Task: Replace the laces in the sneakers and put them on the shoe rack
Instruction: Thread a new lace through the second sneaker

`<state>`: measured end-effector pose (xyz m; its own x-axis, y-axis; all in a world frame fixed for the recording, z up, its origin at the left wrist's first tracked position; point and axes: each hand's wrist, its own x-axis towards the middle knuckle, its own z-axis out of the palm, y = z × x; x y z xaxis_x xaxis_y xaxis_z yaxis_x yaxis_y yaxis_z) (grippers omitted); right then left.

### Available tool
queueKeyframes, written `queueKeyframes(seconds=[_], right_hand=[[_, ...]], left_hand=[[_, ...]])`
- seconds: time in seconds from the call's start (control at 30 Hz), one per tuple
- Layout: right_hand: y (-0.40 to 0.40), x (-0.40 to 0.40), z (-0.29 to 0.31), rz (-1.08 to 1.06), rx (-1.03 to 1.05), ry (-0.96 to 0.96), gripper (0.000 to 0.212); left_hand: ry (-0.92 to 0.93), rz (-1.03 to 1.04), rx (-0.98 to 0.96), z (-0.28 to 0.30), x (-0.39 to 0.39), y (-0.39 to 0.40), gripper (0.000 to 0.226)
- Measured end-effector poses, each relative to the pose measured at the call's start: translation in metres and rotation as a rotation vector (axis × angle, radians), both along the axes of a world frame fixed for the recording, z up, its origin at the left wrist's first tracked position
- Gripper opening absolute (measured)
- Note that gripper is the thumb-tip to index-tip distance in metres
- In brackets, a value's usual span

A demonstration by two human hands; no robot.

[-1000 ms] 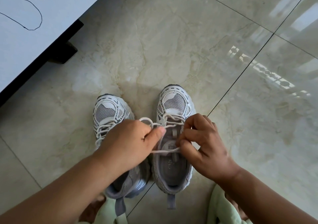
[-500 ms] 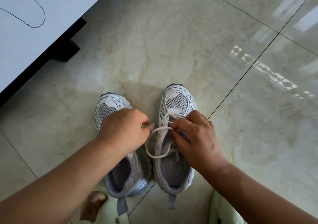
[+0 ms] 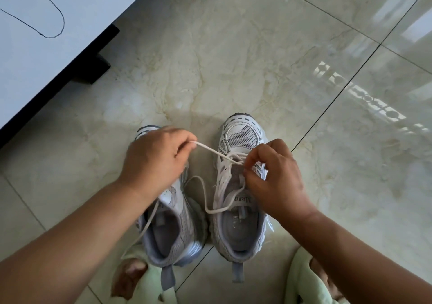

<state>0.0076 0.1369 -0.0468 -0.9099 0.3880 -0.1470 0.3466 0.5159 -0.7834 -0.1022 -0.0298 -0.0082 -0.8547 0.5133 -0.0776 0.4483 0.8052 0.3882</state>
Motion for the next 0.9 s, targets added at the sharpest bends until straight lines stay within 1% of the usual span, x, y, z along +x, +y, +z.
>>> queueKeyframes(seconds=[0.03,0.1,0.17,0.23,0.27,0.3,0.37,0.43,0.47,0.57,0.63,0.67,0.7,0.77,0.83,0.9], right_hand=[[0.000,-0.001,0.000,0.006,-0.004,-0.007,0.024],[0.001,-0.001,0.001,0.005,-0.034,-0.033,0.023],[0.001,-0.001,0.007,-0.003,-0.088,-0.020,0.022],[0.000,-0.004,0.016,0.042,-0.113,0.049,0.034],[-0.001,-0.006,0.020,0.079,-0.122,0.092,0.039],[-0.002,-0.009,0.022,0.119,-0.118,0.126,0.038],[-0.002,-0.015,0.023,0.176,-0.059,0.163,0.028],[0.004,-0.019,0.021,0.176,0.016,0.198,0.024],[0.007,-0.021,0.020,0.176,0.039,0.207,0.024],[0.012,-0.027,0.023,0.286,0.048,0.207,0.035],[0.011,-0.033,0.025,0.372,0.064,0.229,0.029],[0.011,-0.036,0.025,0.381,0.088,0.245,0.025],[0.012,-0.040,0.024,0.356,0.113,0.258,0.023],[0.020,-0.046,0.020,0.217,0.137,0.244,0.018],[0.028,-0.052,0.016,0.062,0.145,0.186,0.014],[0.031,-0.056,0.012,-0.020,0.168,0.095,0.010]], left_hand=[[-0.009,0.024,0.018,0.003,-0.005,-0.004,0.008],[-0.092,0.046,0.105,0.007,-0.011,-0.008,0.013],[-0.164,-0.011,0.186,0.012,-0.009,-0.006,0.020],[-0.217,-0.093,0.259,0.016,-0.003,0.001,0.026],[-0.246,-0.128,0.300,0.017,0.001,0.005,0.026],[-0.271,-0.160,0.340,0.017,0.004,0.009,0.025],[-0.301,-0.216,0.405,0.019,0.008,0.013,0.016],[-0.341,-0.247,0.431,0.020,0.010,0.014,0.009],[-0.360,-0.254,0.424,0.020,0.010,0.014,0.008],[-0.394,-0.268,0.376,0.023,0.008,0.012,0.011],[-0.395,-0.270,0.384,0.025,0.006,0.013,0.011],[-0.399,-0.267,0.392,0.025,0.005,0.013,0.012],[-0.405,-0.260,0.393,0.026,0.003,0.012,0.013],[-0.420,-0.255,0.372,0.026,0.000,0.008,0.014],[-0.420,-0.240,0.332,0.024,-0.001,0.004,0.015],[-0.428,-0.222,0.299,0.021,0.000,0.000,0.019]])
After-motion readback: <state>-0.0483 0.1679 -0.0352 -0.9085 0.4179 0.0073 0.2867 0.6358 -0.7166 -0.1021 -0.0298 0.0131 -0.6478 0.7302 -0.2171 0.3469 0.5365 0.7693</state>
